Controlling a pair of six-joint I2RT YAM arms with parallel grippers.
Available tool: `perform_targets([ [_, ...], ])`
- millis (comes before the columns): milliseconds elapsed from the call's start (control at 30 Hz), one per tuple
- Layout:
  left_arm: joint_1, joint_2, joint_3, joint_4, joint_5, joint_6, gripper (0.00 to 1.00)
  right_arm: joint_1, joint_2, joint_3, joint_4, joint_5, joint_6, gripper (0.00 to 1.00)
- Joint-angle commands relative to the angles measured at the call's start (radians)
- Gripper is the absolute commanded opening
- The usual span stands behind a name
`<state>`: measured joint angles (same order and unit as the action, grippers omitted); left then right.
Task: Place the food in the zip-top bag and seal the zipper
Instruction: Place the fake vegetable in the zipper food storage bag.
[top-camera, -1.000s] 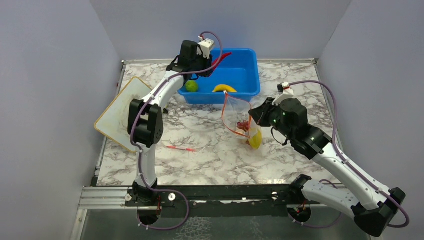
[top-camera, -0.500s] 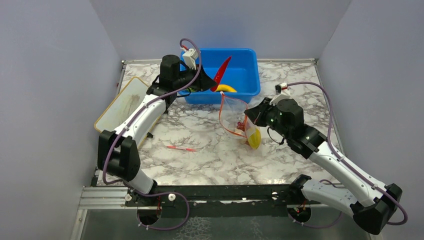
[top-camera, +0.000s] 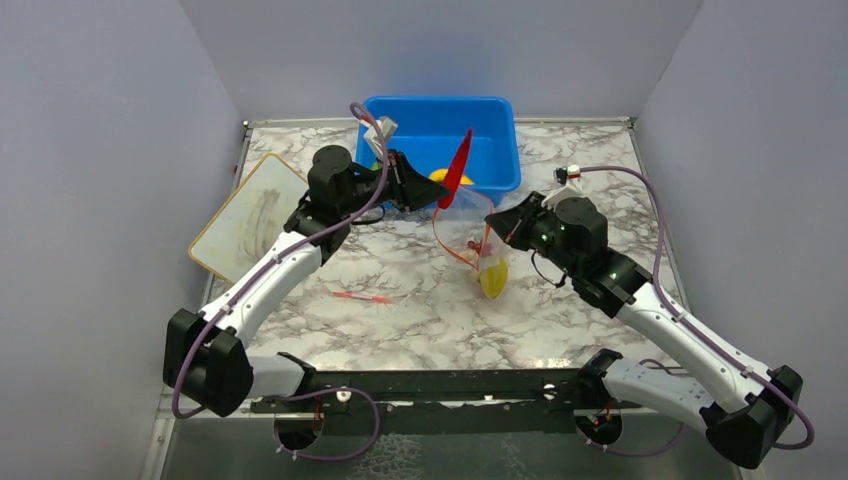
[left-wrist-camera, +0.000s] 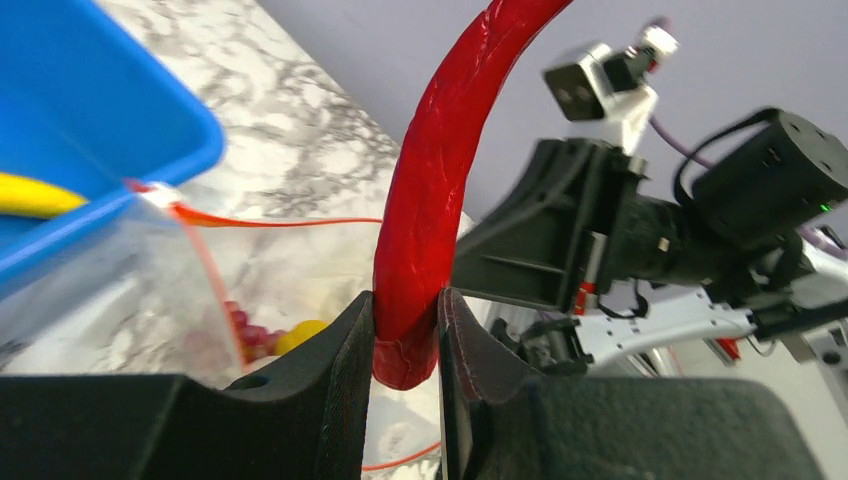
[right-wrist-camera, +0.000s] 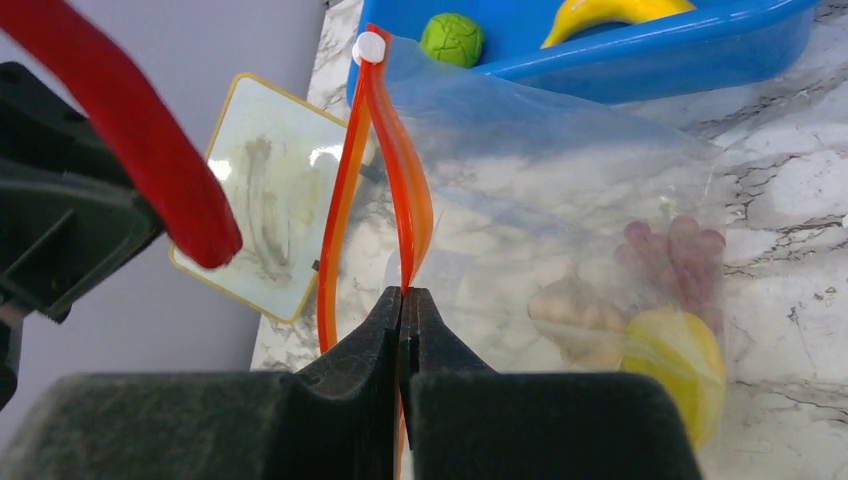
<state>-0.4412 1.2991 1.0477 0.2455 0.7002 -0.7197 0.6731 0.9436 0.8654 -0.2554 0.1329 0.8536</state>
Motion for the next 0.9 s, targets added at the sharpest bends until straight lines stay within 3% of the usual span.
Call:
perform_targets([
  [0, -0.083, -0.027, -0.033, 0.077, -0.041, -0.034, 0.08, 0.005, 0.004, -0.012, 0.087, -0.013, 0.05, 0.01],
  [500, -0.161, -0.021, -0.165, 0.175, -0.151, -0.03, 0.11, 0.004, -0.001, -0.015, 0.083, -0.012, 0.07, 0.01],
  [867, -0.18, -0.03, -0.242, 0.199, -0.181, -0.043, 0.27, 0.004, 0.018, -0.013, 0.091, 0.025, 0.091, 0.01],
])
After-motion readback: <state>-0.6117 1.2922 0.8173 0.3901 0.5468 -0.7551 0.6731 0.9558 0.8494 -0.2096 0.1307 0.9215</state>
